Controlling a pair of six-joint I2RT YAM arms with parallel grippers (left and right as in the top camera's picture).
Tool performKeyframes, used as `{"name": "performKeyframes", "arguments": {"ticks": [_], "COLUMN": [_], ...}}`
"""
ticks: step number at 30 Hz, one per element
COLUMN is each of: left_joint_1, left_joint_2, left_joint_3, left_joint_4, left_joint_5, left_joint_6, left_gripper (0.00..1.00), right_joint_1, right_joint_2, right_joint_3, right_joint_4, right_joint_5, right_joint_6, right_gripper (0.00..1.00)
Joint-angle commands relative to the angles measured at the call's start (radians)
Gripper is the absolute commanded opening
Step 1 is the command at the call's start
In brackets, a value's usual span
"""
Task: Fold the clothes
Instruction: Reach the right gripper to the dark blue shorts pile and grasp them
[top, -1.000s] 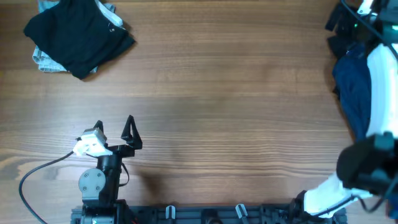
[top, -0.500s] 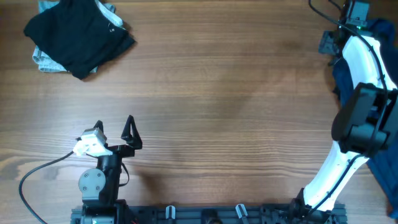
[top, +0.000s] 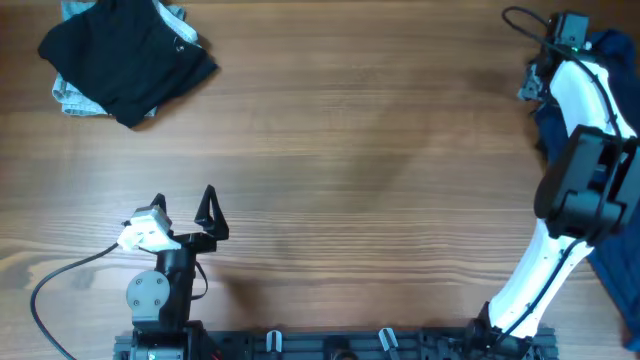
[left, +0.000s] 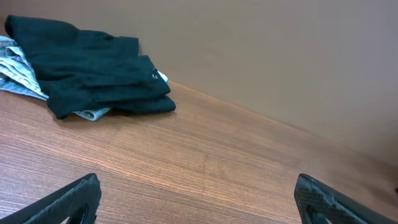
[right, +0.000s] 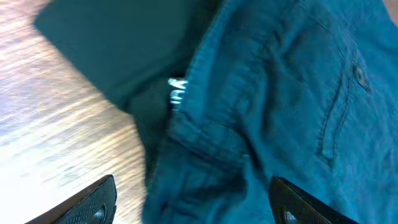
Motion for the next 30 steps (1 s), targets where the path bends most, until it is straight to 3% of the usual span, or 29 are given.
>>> {"name": "performKeyframes", "arguments": {"ticks": [1, 7, 10, 15, 19, 26, 30], "left_joint_1": [-0.005, -0.005, -0.005, -0.005, -0.005, -0.005, -0.005], "left_joint_2": [-0.007, -0.007, -0.007, -0.007, -0.007, -0.007, -0.007], "left_joint_3": [-0.005, -0.005, -0.005, -0.005, -0.005, -0.005, -0.005], "left_joint_4": [-0.003, -0.003, -0.003, -0.003, -0.003, -0.003, -0.003], "left_joint_5": [-0.01, -0.01, -0.01, -0.01, -0.01, -0.01, -0.01], "left_joint_6": [0.009, 0.009, 0.009, 0.009, 0.009, 0.009, 0.009], "left_gripper": [1.0, 1.0, 1.0, 1.0, 1.0, 1.0, 1.0], "right_joint_1": [-0.033, -0.034, -0.031, -0.025, -0.025, -0.006, -0.005], "right_joint_2": [0.026, 0.04, 0.06, 0.071, 0.071, -0.006, -0.097], "right_joint_3": [0.014, 0.014, 0.014, 0.014, 0.014, 0.022, 0.023], "right_joint_4": [-0.017, -0.018, -0.011, -0.007, -0.017, -0.019, -0.013], "right_joint_5": [0.024, -0.073, -0.129, -0.115, -0.08, -0.058, -0.107], "right_joint_6": [0.026, 0.018, -0.013, -0.03, -0.018, 0.03, 0.056], "right_gripper": [0.79, 0.8, 0.86, 0.88, 0.65, 0.04, 0.04]}}
